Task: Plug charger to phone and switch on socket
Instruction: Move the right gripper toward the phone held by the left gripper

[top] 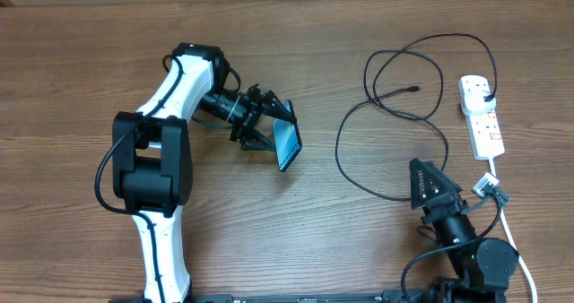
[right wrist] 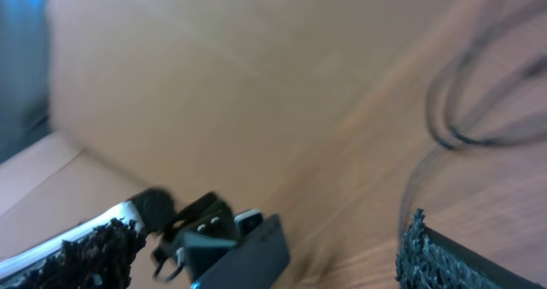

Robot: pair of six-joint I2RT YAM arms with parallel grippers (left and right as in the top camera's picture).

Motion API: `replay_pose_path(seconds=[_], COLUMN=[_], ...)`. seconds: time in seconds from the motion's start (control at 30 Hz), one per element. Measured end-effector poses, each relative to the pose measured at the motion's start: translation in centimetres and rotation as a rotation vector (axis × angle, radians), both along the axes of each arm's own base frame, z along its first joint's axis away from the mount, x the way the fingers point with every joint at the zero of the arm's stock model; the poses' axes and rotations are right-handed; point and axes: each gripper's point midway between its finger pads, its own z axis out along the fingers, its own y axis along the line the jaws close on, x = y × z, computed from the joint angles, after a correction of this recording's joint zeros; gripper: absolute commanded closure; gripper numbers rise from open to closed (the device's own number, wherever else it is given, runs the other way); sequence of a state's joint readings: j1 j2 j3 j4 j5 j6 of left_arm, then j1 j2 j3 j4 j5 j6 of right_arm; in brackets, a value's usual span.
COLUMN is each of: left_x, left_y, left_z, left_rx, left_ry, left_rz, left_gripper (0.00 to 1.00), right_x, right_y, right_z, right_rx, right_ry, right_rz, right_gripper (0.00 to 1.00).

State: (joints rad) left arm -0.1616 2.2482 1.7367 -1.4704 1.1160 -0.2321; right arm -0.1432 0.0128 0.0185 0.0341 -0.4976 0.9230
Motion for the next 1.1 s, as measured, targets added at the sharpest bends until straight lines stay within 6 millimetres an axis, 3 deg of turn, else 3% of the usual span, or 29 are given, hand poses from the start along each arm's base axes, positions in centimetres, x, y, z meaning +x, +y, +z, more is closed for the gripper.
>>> replay_pose_path(seconds=[0.2,0.43,0.53,0.67,0.8,0.93,1.1], left_x=[0.1,0.2,0.2,0.3,0.3,0.3,0.3], left_y=[-0.1,-0.2,-0.3,-0.3,-0.3,-0.3,-0.3], left_z=[0.2,0.4,0.4,0.4,0.4,0.4,0.4], left_rx=[-0.012,-0.025,-0.028,-0.031,-0.031,-0.031,-0.031], left_ry=[0.002,0.002,0.0,-0.002,-0.003,-0.004,-0.003], left_rz=[0.005,0.011,0.012,0.013,0.013,0.013,0.013], left_gripper=[0.34,0.34,0.34,0.34,0.34,0.34,0.34], right_x=[-0.7,-1.4,-1.0,0.1,0.8,0.4,0.4], right_y=[1.3,2.0,2.6,4.1,8.4,14.3,17.8], right_z=[0.3,5.2,7.6,9.2,9.9,9.8,8.0], right_rx=[-0.113,-0.204,-0.243,-0.265,-0.279,-0.28,-0.278], right_ry=[0.003,0.119,0.194,0.294,0.348,0.321,0.351], right_rz=[0.077,0.128,0.172,0.266,0.466,0.732,0.883], right_gripper=[0.01,0.01,0.01,0.01,0.0,0.01,0.0])
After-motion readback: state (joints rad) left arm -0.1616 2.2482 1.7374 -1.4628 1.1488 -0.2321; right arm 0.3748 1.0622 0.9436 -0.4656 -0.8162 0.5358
